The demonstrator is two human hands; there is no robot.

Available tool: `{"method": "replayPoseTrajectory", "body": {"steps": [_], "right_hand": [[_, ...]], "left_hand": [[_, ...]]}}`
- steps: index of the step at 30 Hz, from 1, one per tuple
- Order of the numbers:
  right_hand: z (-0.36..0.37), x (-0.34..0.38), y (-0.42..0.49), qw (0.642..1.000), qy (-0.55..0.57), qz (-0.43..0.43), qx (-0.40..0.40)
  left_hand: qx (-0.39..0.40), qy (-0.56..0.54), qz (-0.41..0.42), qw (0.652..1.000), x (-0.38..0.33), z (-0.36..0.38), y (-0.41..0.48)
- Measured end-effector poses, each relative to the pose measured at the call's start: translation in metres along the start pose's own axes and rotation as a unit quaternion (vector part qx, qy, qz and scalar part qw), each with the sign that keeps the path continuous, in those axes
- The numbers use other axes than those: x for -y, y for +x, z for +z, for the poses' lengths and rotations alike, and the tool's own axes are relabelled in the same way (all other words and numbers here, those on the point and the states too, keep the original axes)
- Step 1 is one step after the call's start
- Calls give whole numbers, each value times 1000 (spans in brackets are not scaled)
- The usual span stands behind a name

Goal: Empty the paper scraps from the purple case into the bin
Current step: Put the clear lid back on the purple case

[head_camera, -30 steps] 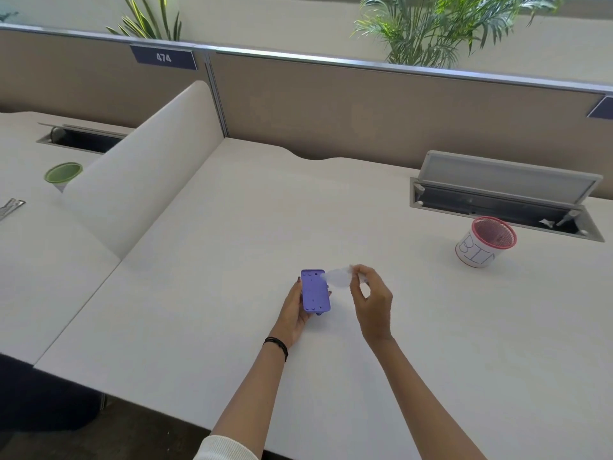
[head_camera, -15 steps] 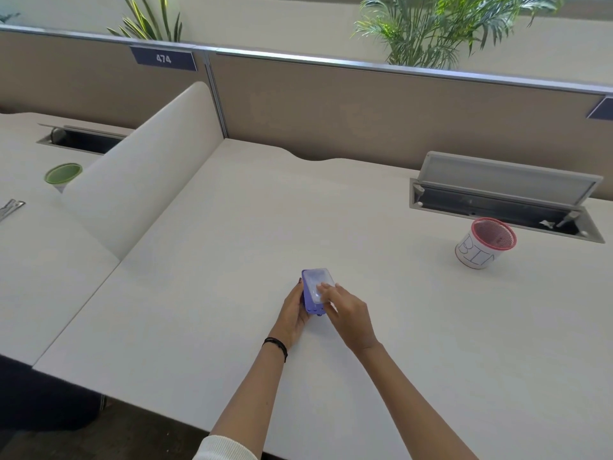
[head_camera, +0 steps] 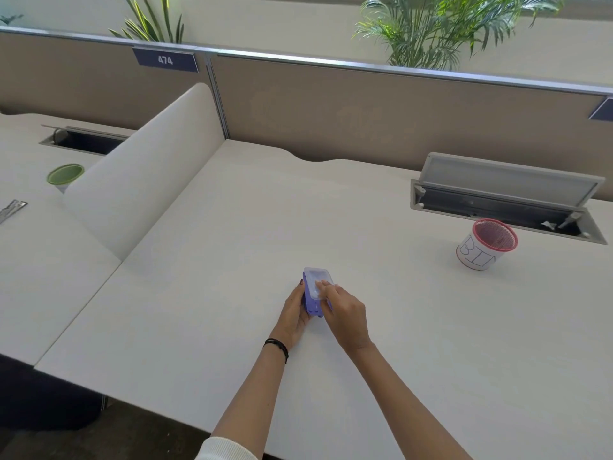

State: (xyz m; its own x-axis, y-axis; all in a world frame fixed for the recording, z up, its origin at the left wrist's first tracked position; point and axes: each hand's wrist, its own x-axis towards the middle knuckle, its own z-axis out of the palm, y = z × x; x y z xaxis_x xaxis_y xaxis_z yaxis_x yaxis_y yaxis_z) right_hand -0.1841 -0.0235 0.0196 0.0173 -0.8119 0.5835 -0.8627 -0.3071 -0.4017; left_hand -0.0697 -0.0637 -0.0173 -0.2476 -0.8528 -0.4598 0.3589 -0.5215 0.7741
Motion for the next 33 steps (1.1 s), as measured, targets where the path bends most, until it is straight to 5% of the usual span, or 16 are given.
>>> {"method": "replayPoseTrajectory", "body": {"steps": [18,33], "right_hand": [[1,-15,-16,991,68,-39,106],[3,-8,-18,988,17,-83,131]], "left_hand": [[9,12,-6,1000,4,-6,4],[31,-50,-32,998,1,-6,8]]}}
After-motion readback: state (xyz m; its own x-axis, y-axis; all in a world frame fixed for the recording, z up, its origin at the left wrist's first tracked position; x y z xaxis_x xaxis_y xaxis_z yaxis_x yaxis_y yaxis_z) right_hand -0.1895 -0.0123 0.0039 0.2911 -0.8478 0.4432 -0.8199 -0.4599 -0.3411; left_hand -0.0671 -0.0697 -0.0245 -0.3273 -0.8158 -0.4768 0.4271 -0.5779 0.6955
